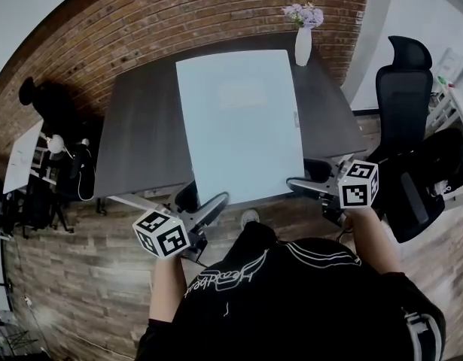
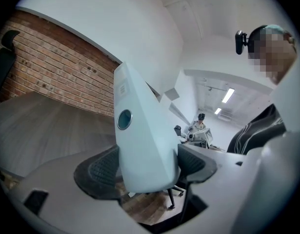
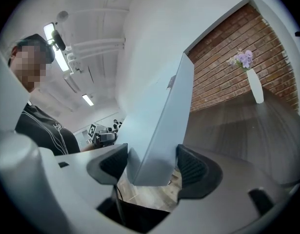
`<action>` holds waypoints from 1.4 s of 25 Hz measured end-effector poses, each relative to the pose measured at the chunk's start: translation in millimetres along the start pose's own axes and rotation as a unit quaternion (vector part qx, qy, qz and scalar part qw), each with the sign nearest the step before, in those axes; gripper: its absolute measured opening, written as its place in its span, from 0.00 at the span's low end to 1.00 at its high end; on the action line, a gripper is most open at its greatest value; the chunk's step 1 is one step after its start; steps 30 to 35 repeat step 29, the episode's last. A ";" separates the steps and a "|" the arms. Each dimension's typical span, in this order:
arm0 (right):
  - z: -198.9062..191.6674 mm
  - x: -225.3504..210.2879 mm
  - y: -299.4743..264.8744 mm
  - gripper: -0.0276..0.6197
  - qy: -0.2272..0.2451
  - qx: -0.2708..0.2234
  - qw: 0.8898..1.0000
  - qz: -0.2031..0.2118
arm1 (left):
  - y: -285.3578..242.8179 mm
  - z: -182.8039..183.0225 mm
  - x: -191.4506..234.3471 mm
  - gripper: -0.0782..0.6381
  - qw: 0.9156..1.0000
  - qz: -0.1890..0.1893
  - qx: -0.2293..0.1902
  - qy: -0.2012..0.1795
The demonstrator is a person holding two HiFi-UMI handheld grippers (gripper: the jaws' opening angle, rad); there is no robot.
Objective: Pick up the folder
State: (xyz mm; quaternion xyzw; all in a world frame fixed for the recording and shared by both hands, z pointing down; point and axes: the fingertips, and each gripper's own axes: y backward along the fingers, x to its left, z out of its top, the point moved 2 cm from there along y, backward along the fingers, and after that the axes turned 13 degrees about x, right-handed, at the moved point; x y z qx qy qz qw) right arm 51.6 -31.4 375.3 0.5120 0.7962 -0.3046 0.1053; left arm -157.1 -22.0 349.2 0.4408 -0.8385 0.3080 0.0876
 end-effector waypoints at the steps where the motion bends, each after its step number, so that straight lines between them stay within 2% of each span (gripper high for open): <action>1: 1.5 0.0 1.1 0.47 -0.002 -0.002 1.000 0.000 | -0.1 1.1 -0.5 0.62 1.000 -0.001 -0.001 0.003; 15: 13.4 6.1 15.6 0.47 0.022 -0.009 1.000 -0.018 | -2.6 8.4 -10.3 0.62 1.000 -0.004 0.003 -0.002; 35: 13.2 3.3 14.0 0.47 0.025 -0.007 0.999 -0.021 | -4.4 6.9 -7.3 0.62 1.000 -0.007 -0.001 0.002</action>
